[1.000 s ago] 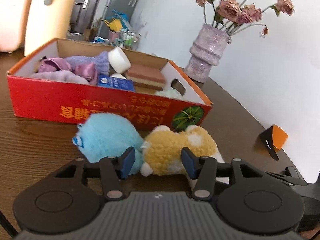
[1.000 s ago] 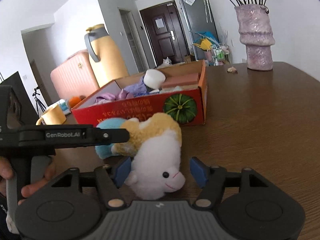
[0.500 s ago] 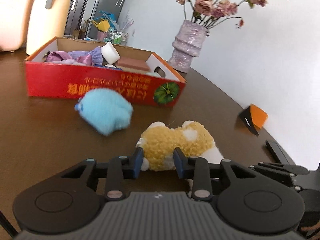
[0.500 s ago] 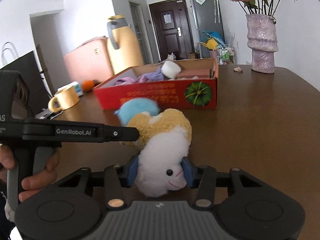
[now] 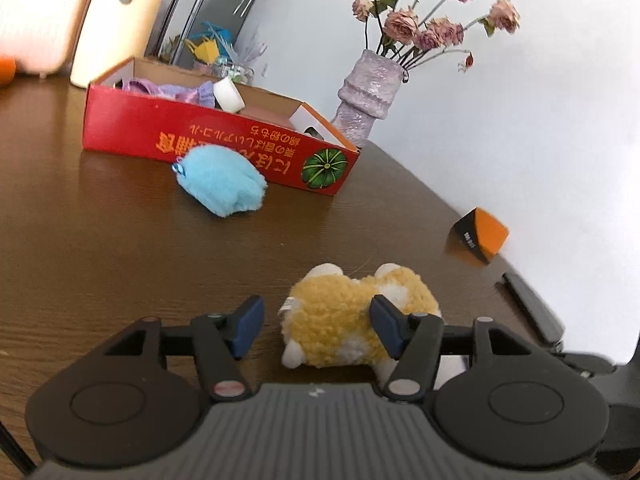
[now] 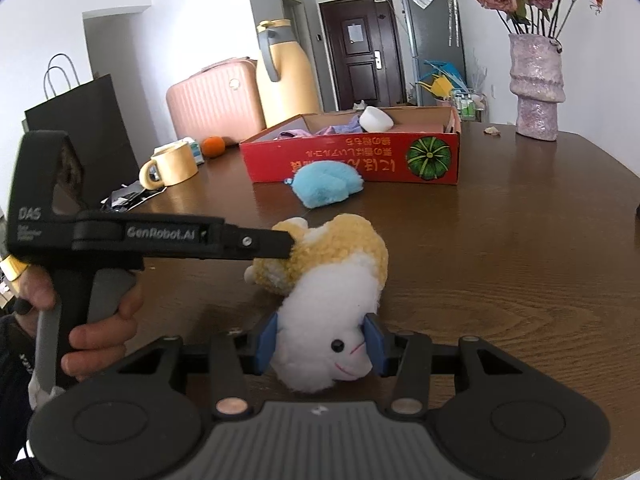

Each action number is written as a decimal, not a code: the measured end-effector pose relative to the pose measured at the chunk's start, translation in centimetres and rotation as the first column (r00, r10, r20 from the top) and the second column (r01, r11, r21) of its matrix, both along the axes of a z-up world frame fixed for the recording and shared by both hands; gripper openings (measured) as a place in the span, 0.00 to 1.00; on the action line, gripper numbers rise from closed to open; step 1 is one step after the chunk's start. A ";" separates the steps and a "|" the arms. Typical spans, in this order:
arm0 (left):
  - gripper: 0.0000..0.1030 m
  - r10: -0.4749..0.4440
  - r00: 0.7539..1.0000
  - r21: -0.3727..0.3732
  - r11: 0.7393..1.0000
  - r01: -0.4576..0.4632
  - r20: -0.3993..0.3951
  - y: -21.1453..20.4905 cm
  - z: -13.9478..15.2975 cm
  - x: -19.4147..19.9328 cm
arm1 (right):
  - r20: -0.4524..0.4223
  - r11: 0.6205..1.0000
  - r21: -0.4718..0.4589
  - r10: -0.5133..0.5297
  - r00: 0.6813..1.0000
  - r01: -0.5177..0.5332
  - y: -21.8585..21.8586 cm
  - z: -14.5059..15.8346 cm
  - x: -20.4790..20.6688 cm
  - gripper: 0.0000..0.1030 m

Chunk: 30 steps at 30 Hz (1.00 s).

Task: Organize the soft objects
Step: 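Carry the plush toy into the box and open the right gripper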

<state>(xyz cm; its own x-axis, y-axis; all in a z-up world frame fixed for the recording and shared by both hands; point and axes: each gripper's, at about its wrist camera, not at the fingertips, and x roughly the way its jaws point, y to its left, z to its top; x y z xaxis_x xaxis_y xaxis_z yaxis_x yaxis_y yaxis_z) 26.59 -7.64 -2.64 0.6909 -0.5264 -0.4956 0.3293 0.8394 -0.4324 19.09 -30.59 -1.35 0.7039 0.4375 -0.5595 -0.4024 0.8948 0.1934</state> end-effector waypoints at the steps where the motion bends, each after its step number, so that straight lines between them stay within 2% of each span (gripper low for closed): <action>1: 0.57 -0.004 1.000 -0.020 1.000 0.003 -0.017 0.1 -0.2 0.3 | 0.004 1.000 0.004 0.003 1.000 -0.003 0.0 -0.1 0.0 0.44; 2: 0.47 -0.011 1.000 -0.037 0.999 0.010 -0.026 0.2 -0.3 0.4 | 0.005 1.000 0.010 0.003 1.000 -0.003 -0.1 -0.2 0.1 0.44; 3: 0.45 -0.028 0.999 -0.056 0.998 0.026 -0.030 0.2 -0.2 0.5 | 0.004 1.000 0.018 0.001 1.000 -0.001 -0.3 -0.3 0.2 0.44; 6: 0.44 -0.018 1.000 -0.036 0.999 0.018 -0.008 -0.4 0.5 0.6 | 0.001 0.999 0.033 -0.002 1.000 0.002 -0.5 -0.2 0.4 0.44; 9: 0.44 -0.013 1.000 -0.058 0.998 0.015 0.028 -0.6 1.7 2.0 | 0.027 0.999 0.043 -0.003 1.000 0.002 -0.7 0.4 0.8 0.44; 12: 0.44 -0.027 0.999 -0.058 0.998 0.029 0.046 -1.2 3.8 5.5 | 0.077 0.999 0.052 -0.015 0.997 0.011 -1.1 1.5 2.4 0.44; 17: 0.44 -0.025 0.993 -0.069 0.997 0.033 0.115 -2.4 8.9 14.4 | 0.165 0.999 0.012 -0.033 0.986 0.032 -1.8 6.2 9.3 0.44; 19: 0.44 0.005 0.996 -0.078 0.997 0.002 0.086 -2.6 9.5 18.8 | 0.167 1.000 -0.004 -0.030 0.985 0.031 -2.2 8.4 13.9 0.44; 22: 0.44 0.054 0.998 -0.114 0.992 -0.056 -0.022 -2.6 8.3 24.8 | 0.117 1.000 -0.022 -0.019 0.993 0.021 -2.4 10.0 21.4 0.44; 25: 0.43 0.030 0.994 -0.061 0.997 -0.037 -0.102 -3.5 6.2 29.6 | 0.088 0.995 -0.096 -0.009 0.996 0.017 -1.9 9.7 27.6 0.43; 26: 0.43 0.033 0.992 -0.027 0.999 -0.037 -0.118 -3.9 5.5 30.5 | 0.082 0.991 -0.132 -0.008 0.997 0.019 -1.5 9.4 29.0 0.40; 27: 0.43 0.038 0.991 0.010 0.999 -0.037 -0.130 -4.4 5.0 31.3 | 0.075 0.986 -0.166 -0.010 0.997 0.022 -1.1 9.0 30.2 0.33; 28: 0.43 0.044 0.989 0.052 0.998 -0.037 -0.142 -4.9 4.5 31.9 | 0.054 0.980 -0.200 -0.004 0.999 0.015 -0.5 8.5 31.4 0.15; 30: 0.43 0.052 0.988 0.105 0.994 -0.037 -0.147 -5.4 3.9 32.4 | 0.009 0.965 -0.264 0.001 1.000 0.001 0.6 7.5 33.2 0.14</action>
<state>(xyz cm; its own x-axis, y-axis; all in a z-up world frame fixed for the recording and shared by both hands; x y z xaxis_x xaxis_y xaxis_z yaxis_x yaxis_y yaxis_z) 58.98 -13.02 1.29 0.6266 -0.4380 -0.6446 0.2285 0.8940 -0.3853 52.25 -30.02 6.13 0.7098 0.2752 -0.6485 -0.4031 0.9136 -0.0535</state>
